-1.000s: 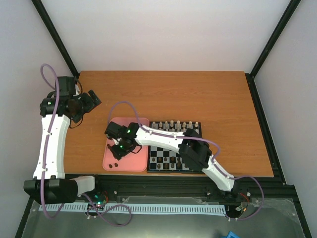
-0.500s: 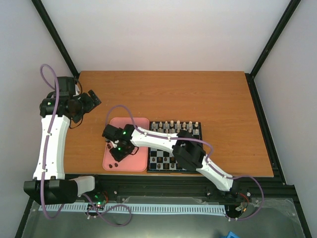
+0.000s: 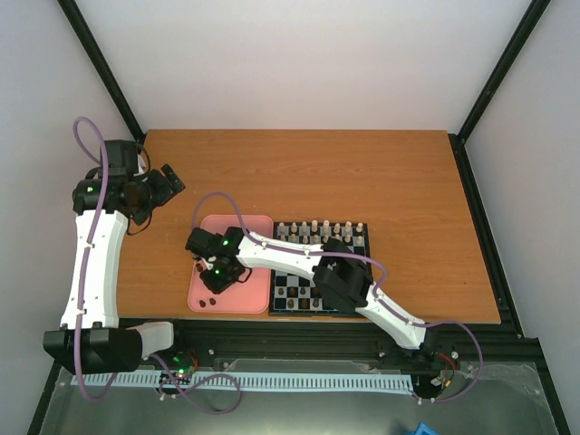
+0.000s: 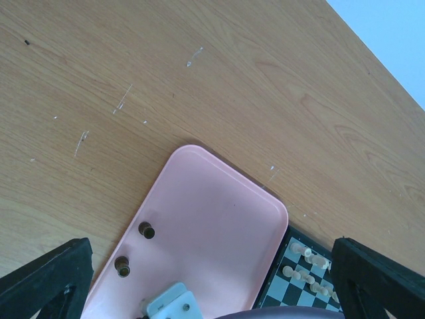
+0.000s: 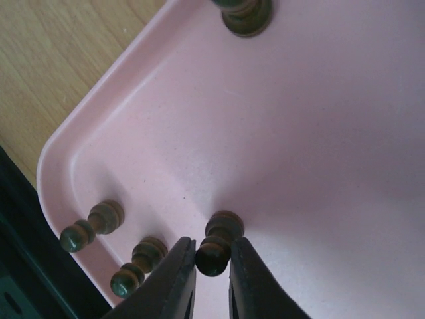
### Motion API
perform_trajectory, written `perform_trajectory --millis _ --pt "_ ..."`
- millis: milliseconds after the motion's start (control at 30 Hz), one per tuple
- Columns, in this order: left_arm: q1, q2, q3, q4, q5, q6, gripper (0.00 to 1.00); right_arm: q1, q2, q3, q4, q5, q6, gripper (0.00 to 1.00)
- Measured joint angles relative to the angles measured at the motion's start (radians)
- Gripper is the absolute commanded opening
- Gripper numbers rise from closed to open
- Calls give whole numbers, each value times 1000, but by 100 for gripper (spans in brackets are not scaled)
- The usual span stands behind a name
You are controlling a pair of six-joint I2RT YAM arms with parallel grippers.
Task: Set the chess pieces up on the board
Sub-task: Pick up the chess piece from the storage box, then place the chess piece on the chessboard.
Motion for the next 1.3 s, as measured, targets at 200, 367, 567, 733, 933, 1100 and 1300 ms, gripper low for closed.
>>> perform_trajectory --millis 200,367,567,733,933,1100,1300 --pt "0 0 0 0 0 0 100 -1 0 6 -2 3 3 3" --pt "0 0 0 0 0 0 100 -6 0 6 -6 16 1 3" --pt "0 0 0 0 0 0 100 -23 -57 -58 -2 76 10 3" --pt "0 0 0 0 2 0 100 -72 -243 -191 -12 156 34 3" --pt "0 2 0 0 10 0 100 -184 -648 -546 13 230 100 3" --pt "0 4 0 0 16 0 100 -261 -883 -889 9 241 183 3" --pt "0 14 0 0 17 0 100 -298 -1025 -1128 -10 236 279 3"
